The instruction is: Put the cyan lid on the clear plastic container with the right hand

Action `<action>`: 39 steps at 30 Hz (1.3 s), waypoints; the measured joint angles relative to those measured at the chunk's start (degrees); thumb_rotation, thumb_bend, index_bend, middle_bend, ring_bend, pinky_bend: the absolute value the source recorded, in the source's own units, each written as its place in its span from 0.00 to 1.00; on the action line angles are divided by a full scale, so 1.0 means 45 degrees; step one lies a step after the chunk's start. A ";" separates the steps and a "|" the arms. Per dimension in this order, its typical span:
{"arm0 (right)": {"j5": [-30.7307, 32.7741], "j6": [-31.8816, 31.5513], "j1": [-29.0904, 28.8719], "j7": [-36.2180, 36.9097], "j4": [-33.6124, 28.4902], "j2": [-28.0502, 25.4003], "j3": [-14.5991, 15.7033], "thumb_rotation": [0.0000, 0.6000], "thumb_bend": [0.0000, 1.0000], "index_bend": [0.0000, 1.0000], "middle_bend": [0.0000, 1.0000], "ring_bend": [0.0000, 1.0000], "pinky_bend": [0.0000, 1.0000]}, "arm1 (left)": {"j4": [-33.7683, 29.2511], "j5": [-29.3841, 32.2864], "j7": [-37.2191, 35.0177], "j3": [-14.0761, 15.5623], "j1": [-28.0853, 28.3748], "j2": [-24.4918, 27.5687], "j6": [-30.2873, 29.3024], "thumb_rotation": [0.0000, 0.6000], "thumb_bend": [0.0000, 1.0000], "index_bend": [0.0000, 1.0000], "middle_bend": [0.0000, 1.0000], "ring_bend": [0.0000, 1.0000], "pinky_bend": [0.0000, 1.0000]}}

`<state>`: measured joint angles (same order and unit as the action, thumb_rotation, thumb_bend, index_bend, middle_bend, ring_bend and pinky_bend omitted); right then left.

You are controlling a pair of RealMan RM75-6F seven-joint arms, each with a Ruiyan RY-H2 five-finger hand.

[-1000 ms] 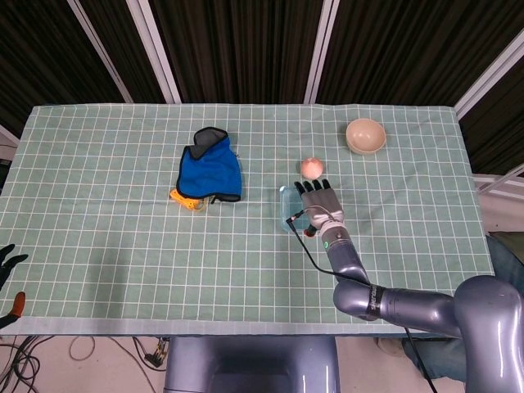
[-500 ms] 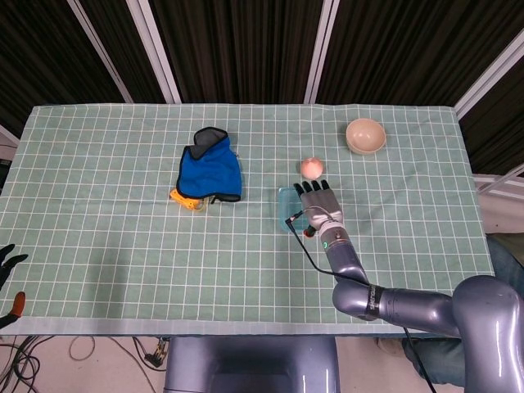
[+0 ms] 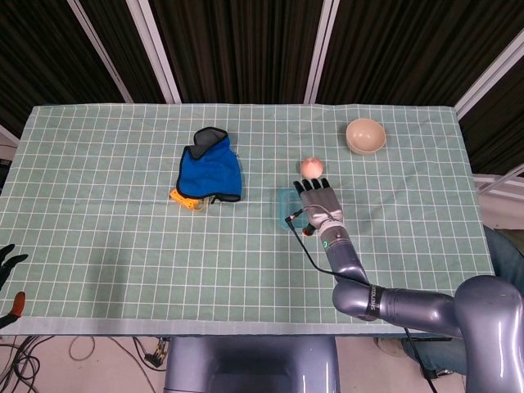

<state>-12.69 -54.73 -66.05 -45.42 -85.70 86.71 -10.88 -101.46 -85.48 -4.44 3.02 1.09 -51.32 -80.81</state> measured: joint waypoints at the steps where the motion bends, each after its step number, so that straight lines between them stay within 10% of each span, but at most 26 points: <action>1: 0.0000 -0.0019 0.0003 0.0000 -0.0040 -0.0023 -0.0008 1.00 0.24 0.05 0.09 0.00 0.00 | 0.0000 -0.0001 0.0001 0.0000 0.0000 0.0000 -0.0001 1.00 0.52 0.14 0.00 0.00 0.00; 14: -0.0477 -0.0516 0.0207 0.0412 -0.0826 -0.0500 -0.0282 1.00 0.24 0.06 0.17 0.00 0.00 | 0.0017 -0.0022 -0.0014 0.0003 -0.0012 -0.0013 -0.0025 1.00 0.52 0.14 0.00 0.00 0.00; 26: -0.2481 -0.1542 0.0928 0.1506 -0.1224 -0.0505 -0.0293 1.00 0.48 0.58 0.55 0.28 0.02 | 0.0017 -0.0034 -0.0023 0.0006 -0.0009 -0.0008 -0.0022 1.00 0.52 0.14 0.00 0.00 0.00; 37: -0.3837 -0.1932 0.1593 0.2683 0.0164 0.0713 -0.0631 1.00 0.48 0.68 0.58 0.30 0.28 | 0.0012 -0.0004 -0.0073 0.0005 0.0000 0.0004 0.0016 1.00 0.52 0.14 0.00 0.00 0.00; 39: -0.3843 -0.1886 0.1625 0.2613 0.0206 0.0745 -0.0667 1.00 0.48 0.68 0.58 0.30 0.17 | 0.0014 -0.0002 -0.0071 0.0007 0.0004 0.0006 0.0026 1.00 0.52 0.14 0.00 0.00 0.00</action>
<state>-29.98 -63.22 -58.73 -33.66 -84.77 90.06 -13.88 -101.40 -85.49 -4.76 3.05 1.11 -51.29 -80.69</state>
